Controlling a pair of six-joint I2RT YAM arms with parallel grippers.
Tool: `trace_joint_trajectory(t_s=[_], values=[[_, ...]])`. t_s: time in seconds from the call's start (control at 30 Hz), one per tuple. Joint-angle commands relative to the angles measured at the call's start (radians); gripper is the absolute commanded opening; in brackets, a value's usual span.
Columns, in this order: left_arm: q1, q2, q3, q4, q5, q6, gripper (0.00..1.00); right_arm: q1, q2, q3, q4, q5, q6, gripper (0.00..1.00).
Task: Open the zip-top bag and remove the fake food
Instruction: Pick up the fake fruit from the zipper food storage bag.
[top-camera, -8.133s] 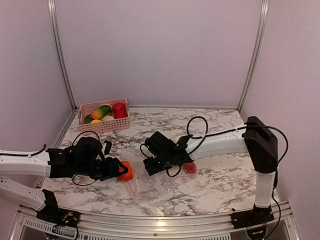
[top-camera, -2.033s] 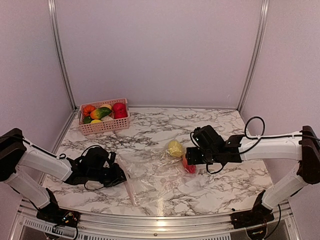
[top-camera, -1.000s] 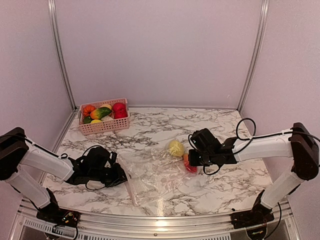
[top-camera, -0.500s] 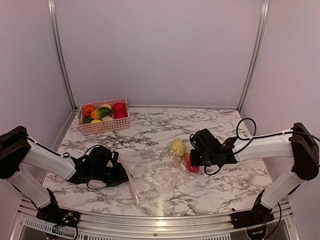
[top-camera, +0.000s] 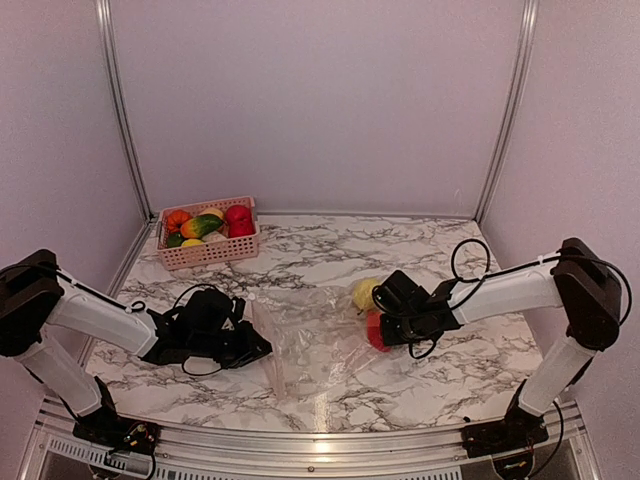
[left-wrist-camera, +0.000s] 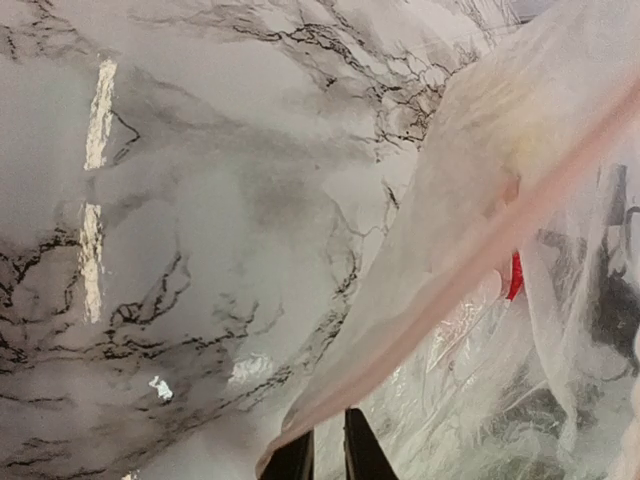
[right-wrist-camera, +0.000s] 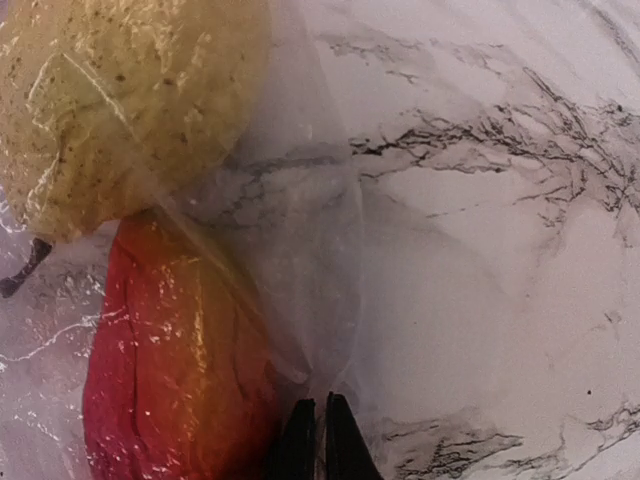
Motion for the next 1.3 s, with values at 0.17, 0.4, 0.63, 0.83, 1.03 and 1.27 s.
trace_joint_trajectory(t_s=[0.17, 0.4, 0.63, 0.83, 1.03, 1.27], values=[[-0.015, -0.026, 0.012, -0.013, -0.035, 0.005, 0.13, 0.050, 0.028, 0.071, -0.046, -0.040, -0.050, 0.08], [-0.016, -0.044, 0.013, -0.048, -0.047, 0.016, 0.13, 0.102, 0.112, 0.133, -0.039, -0.046, -0.081, 0.13], [-0.016, -0.057, 0.021, -0.072, -0.064, 0.023, 0.14, 0.111, 0.147, 0.195, -0.058, -0.045, -0.128, 0.21], [-0.016, -0.062, 0.024, -0.076, -0.067, 0.026, 0.14, 0.119, 0.161, 0.231, -0.077, -0.049, -0.155, 0.38], [-0.016, -0.060, 0.033, -0.086, -0.062, 0.037, 0.14, 0.119, 0.140, 0.242, -0.098, -0.046, -0.152, 0.46], [-0.015, -0.062, 0.035, -0.094, -0.065, 0.041, 0.15, 0.118, 0.102, 0.249, -0.135, -0.032, -0.143, 0.49]])
